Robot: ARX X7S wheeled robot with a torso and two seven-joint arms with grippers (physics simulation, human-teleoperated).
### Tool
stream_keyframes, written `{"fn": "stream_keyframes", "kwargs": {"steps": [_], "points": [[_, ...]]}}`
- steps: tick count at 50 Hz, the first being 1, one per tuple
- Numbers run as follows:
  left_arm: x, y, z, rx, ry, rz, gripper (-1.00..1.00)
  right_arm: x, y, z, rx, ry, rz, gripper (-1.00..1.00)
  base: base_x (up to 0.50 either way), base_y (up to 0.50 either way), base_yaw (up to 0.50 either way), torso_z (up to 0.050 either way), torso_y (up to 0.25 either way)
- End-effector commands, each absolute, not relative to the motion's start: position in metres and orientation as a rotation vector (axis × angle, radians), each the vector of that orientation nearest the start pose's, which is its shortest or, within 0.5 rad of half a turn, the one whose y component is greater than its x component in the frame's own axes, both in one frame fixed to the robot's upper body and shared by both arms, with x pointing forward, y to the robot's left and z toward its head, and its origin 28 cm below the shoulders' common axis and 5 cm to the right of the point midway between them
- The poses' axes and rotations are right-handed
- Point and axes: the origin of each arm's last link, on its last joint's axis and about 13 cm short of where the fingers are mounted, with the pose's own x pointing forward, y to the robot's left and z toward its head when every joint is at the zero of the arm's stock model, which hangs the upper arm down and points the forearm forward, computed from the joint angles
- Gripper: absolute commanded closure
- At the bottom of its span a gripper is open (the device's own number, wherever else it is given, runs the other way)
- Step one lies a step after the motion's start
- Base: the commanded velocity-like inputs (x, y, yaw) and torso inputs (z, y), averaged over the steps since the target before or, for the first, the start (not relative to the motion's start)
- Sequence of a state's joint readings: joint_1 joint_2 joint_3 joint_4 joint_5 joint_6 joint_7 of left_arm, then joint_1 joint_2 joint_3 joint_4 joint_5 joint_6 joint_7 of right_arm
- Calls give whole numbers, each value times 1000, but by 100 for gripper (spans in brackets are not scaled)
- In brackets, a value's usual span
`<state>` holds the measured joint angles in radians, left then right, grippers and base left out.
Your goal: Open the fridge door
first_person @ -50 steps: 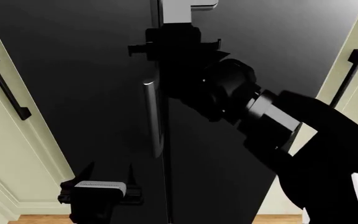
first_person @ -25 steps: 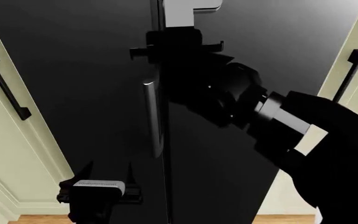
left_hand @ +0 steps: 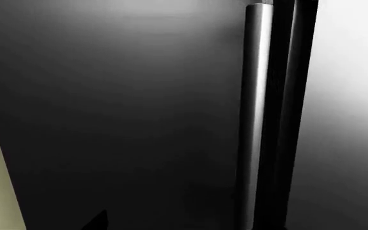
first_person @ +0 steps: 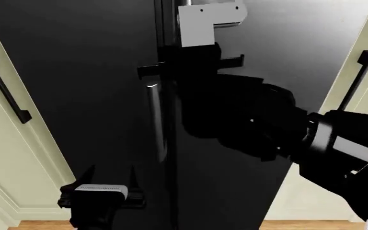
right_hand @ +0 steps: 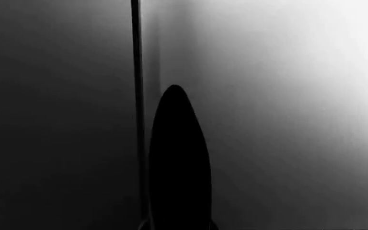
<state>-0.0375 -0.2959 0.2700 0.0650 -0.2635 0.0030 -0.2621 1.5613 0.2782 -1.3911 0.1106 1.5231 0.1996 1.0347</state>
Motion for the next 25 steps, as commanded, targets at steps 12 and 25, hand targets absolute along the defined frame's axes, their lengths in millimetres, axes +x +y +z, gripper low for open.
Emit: {"fn": "stream_keyframes", "kwargs": {"steps": [12, 25], "points": [[212, 219, 27, 31, -35, -15, -100, 248, 13, 273, 27, -26, 427, 100, 0, 0, 0, 0, 1], [210, 217, 26, 38, -36, -20, -100, 226, -14, 278, 62, -27, 472, 100, 0, 0, 0, 0, 1]]}}
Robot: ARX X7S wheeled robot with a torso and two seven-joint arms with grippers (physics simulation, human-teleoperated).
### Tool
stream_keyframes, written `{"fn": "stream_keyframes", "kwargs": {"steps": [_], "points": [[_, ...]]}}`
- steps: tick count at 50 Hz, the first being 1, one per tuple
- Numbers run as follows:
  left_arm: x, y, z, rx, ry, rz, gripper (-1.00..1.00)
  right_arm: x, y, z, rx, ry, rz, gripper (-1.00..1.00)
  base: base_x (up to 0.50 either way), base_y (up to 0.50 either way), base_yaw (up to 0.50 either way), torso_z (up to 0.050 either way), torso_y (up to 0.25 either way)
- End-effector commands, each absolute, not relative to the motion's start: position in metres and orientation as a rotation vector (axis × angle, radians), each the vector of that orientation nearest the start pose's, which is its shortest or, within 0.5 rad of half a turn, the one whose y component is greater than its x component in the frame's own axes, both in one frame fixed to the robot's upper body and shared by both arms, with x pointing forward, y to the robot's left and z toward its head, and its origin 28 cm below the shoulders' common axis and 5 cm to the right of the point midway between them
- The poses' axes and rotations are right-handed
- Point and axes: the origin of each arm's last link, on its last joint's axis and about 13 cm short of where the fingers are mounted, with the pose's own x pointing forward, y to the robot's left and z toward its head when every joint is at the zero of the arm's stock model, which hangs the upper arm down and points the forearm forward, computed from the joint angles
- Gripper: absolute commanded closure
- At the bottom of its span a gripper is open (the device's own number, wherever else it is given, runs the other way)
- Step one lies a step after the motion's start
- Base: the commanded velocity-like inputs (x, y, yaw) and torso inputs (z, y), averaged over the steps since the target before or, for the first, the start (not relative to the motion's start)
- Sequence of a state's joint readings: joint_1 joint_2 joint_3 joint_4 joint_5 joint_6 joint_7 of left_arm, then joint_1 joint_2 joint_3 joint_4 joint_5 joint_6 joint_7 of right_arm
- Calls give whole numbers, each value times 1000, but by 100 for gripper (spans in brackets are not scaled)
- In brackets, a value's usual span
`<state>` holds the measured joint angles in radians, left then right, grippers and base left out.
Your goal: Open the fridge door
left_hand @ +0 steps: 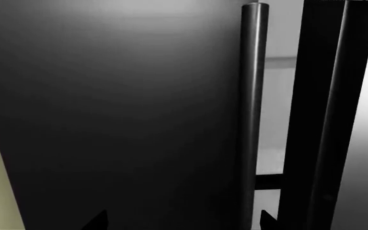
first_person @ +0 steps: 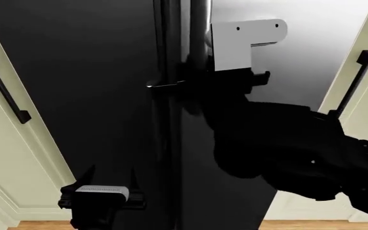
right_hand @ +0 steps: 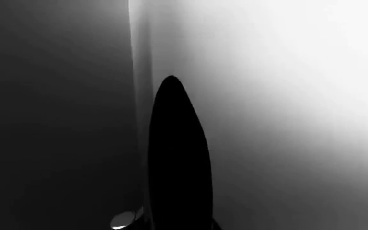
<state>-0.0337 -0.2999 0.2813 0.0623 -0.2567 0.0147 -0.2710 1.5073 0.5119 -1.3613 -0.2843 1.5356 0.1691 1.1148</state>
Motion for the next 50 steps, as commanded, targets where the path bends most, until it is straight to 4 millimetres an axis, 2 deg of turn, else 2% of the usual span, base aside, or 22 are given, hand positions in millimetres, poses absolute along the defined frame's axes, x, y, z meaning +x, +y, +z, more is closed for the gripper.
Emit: {"fn": "stream_keyframes", "kwargs": {"steps": [1, 8, 23, 50], "points": [[210, 217, 26, 39, -36, -20, -100, 224, -17, 280, 68, -23, 477, 100, 0, 0, 0, 0, 0], [211, 216, 25, 45, -35, -22, -100, 216, -36, 288, 87, -2, 511, 100, 0, 0, 0, 0, 1], [209, 215, 26, 48, -34, -24, -100, 207, -64, 297, 139, 32, 537, 100, 0, 0, 0, 0, 3], [210, 214, 23, 53, -30, -29, -100, 187, -101, 300, 155, 13, 542, 100, 0, 0, 0, 0, 2]]}}
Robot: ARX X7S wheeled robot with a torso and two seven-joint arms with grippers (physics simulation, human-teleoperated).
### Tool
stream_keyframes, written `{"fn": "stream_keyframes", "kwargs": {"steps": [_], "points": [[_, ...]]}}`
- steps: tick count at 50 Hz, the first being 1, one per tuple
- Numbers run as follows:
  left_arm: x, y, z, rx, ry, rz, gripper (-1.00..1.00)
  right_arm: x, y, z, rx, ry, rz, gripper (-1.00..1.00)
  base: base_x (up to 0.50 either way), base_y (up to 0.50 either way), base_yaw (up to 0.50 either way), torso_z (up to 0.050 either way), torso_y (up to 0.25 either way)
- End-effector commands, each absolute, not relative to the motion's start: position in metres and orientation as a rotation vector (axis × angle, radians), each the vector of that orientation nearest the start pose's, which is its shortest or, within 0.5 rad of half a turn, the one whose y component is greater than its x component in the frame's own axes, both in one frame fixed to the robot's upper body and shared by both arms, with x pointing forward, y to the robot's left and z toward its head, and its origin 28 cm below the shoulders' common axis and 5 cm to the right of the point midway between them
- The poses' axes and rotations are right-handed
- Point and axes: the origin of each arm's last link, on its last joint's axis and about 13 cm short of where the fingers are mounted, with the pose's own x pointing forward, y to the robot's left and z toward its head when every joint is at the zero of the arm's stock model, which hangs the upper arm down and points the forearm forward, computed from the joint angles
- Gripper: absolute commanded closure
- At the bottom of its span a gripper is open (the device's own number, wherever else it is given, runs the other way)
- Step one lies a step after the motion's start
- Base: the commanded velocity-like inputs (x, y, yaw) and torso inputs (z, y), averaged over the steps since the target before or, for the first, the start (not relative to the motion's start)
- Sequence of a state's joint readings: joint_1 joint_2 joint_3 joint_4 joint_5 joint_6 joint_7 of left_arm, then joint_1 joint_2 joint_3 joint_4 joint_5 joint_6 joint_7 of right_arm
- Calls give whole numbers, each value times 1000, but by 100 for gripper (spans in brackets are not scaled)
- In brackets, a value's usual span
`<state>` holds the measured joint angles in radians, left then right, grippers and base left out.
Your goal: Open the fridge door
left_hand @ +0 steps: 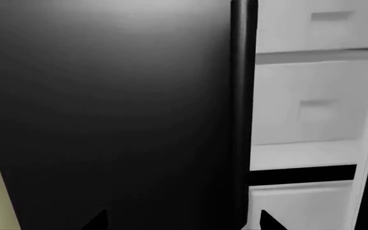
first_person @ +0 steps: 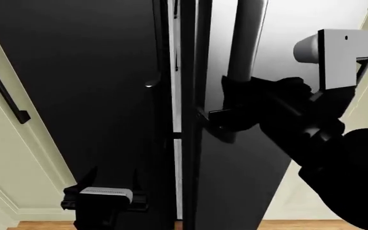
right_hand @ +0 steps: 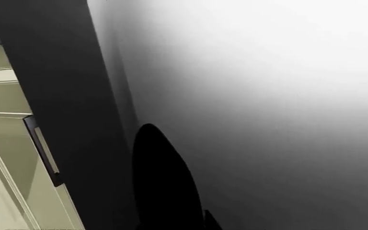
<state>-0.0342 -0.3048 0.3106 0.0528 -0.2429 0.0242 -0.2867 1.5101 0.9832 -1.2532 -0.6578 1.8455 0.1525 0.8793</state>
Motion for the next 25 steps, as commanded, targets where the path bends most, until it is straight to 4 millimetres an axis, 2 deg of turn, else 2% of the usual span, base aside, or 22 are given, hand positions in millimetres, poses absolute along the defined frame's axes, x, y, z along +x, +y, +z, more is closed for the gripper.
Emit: {"fn": "stream_keyframes", "kwargs": {"steps": [1, 25], "points": [[210, 214, 23, 53, -30, -29, -100, 186, -102, 300, 156, 12, 543, 100, 0, 0, 3, 0, 11], [209, 214, 23, 56, -28, -30, -100, 164, -130, 302, 148, -17, 501, 100, 0, 0, 1, 0, 3]]}}
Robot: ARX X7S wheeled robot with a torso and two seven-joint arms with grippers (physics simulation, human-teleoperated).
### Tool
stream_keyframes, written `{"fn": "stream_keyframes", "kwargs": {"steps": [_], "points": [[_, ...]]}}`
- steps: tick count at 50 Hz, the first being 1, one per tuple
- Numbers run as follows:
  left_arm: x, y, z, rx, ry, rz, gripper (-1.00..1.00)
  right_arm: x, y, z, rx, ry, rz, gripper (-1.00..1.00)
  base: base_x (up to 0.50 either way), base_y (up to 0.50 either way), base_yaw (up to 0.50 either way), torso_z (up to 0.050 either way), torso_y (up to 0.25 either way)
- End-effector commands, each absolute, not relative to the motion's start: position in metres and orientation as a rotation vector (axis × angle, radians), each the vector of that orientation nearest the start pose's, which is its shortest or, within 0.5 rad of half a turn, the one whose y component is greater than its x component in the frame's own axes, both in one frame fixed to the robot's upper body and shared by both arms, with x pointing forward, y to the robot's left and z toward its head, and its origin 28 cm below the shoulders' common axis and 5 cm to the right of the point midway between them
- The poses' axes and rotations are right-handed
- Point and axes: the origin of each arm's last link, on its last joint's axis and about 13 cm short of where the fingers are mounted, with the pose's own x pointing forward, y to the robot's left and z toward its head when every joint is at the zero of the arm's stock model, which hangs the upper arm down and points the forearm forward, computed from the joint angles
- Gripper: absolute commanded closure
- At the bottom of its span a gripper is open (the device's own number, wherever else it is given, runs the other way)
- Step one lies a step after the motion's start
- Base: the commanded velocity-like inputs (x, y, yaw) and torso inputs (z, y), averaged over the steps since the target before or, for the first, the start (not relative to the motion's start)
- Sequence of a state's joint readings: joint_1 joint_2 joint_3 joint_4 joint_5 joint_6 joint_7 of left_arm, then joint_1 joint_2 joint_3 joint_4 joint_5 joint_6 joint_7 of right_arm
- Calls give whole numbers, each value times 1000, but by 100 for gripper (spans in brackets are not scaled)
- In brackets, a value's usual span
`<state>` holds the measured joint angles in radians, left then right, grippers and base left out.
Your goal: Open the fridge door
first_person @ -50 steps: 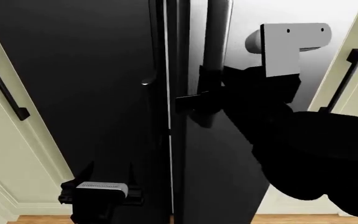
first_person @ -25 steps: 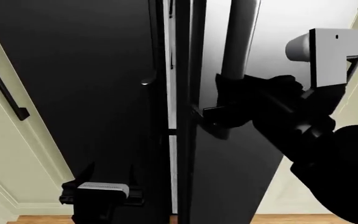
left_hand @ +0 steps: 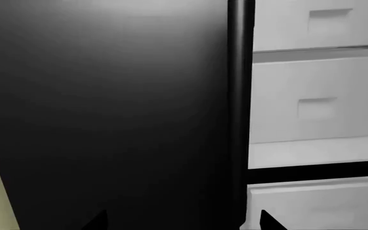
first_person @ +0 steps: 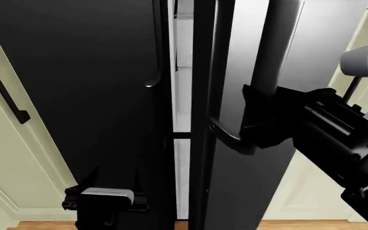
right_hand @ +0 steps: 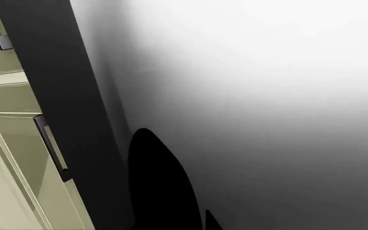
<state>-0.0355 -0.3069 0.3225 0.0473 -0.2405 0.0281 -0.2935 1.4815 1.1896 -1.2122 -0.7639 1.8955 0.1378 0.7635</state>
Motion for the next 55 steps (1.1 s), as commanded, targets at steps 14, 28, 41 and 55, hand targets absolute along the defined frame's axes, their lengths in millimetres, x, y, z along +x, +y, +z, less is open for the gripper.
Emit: {"fn": "stream_keyframes", "kwargs": {"steps": [14, 28, 41, 55], "points": [[210, 214, 23, 55, -28, -30, -100, 155, -143, 304, 150, -36, 481, 100, -1, 0, 0, 1, 3], [210, 213, 23, 55, -27, -31, -100, 147, -151, 302, 141, -40, 470, 100, -2, 1, 0, 0, 2], [209, 214, 23, 54, -27, -32, -100, 147, -152, 302, 128, -36, 468, 100, -2, 1, 0, 1, 2], [209, 214, 23, 53, -26, -32, -100, 147, -152, 303, 122, -35, 467, 100, -2, 1, 0, 0, 2]]}}
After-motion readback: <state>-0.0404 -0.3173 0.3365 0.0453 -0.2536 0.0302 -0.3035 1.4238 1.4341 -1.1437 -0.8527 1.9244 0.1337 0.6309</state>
